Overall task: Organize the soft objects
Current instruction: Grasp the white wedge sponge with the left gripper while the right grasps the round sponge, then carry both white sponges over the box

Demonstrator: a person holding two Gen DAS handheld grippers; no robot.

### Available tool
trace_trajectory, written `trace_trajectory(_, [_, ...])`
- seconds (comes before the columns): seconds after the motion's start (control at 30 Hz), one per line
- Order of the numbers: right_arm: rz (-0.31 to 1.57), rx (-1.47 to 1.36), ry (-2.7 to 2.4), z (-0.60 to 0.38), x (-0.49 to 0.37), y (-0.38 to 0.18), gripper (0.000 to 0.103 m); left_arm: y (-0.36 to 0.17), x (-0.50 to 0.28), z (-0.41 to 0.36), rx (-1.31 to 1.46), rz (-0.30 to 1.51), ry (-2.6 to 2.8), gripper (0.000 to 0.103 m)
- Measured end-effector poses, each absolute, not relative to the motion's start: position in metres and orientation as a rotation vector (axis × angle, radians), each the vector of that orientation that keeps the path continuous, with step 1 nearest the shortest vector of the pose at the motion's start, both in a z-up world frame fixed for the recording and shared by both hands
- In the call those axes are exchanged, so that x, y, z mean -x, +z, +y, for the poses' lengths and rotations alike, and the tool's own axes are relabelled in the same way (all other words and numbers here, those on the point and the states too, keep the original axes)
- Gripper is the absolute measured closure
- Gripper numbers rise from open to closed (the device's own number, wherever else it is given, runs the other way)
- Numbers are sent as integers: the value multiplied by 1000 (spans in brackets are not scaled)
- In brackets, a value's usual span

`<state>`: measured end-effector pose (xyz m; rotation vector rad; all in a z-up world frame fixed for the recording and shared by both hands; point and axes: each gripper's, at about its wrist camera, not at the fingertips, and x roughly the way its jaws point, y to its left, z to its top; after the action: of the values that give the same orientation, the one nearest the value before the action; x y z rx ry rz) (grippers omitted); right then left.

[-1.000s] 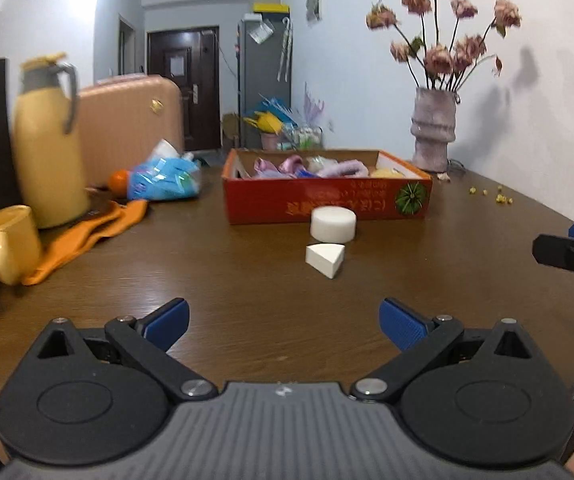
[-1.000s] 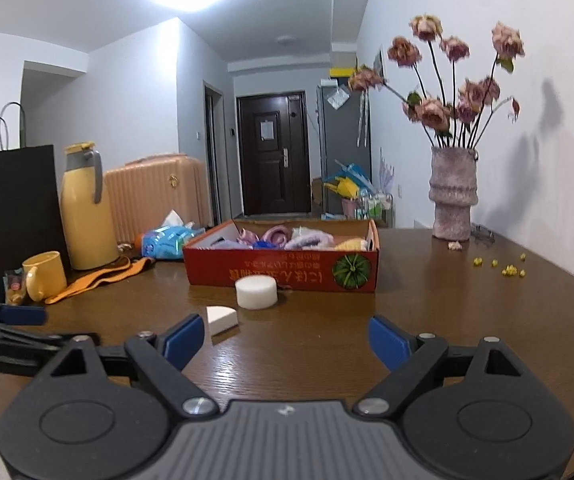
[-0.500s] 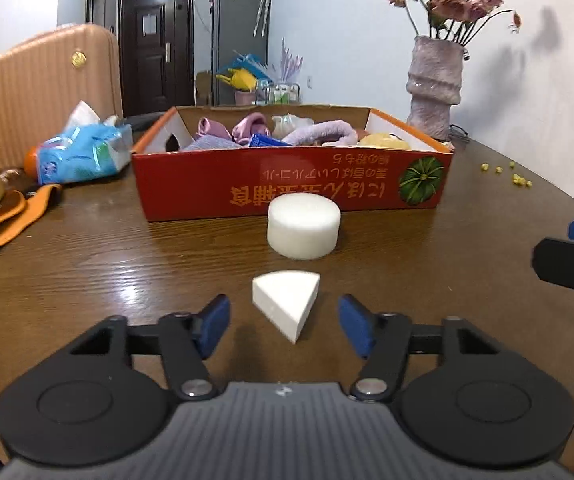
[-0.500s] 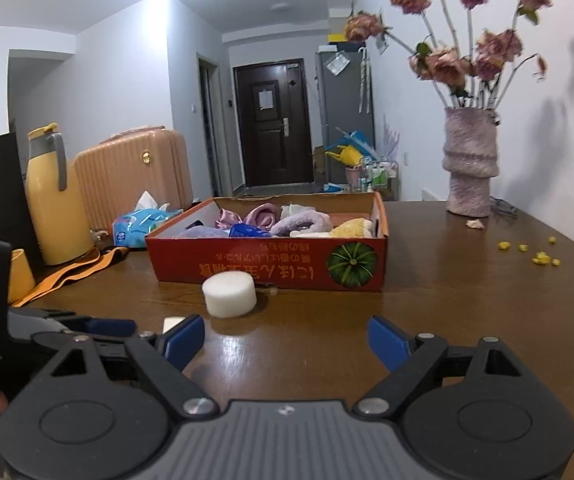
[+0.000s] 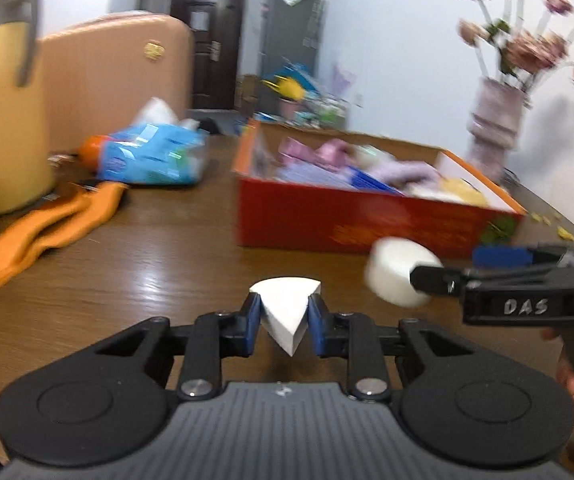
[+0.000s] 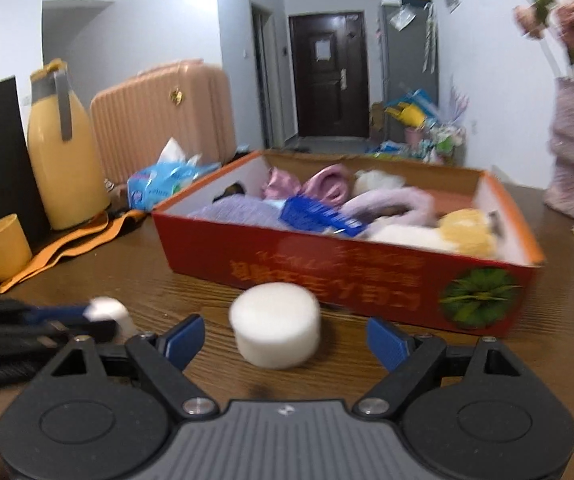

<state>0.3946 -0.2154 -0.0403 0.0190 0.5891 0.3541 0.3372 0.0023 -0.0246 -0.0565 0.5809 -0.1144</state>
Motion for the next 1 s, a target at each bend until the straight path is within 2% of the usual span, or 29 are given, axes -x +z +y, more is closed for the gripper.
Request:
trace_trajectory(0.07, [613, -30, 354, -206, -407, -46, 19, -20, -338, 14, 58, 564, -83, 77])
trace_trajectory(0.17, [651, -20, 338, -194, -424, -55, 32, -18, -340, 23, 65, 565, -61, 77])
trace_trajectory(0.2, [663, -18, 332, -192, -428, -58, 45, -19, -340, 24, 66, 568, -56, 77])
trace_trajectory(0.43, [625, -7, 315, -197, -409, -48, 47, -9, -327, 18, 58, 549, -76, 77])
trace_trajectory(0.73, [477, 7, 297, -227, -302, 11, 47, 26, -265, -20, 22, 454, -201, 77])
trace_trajectory(1.0, [387, -7, 276, -246, -228, 40, 46, 51, -220, -38, -6, 387, -252, 76])
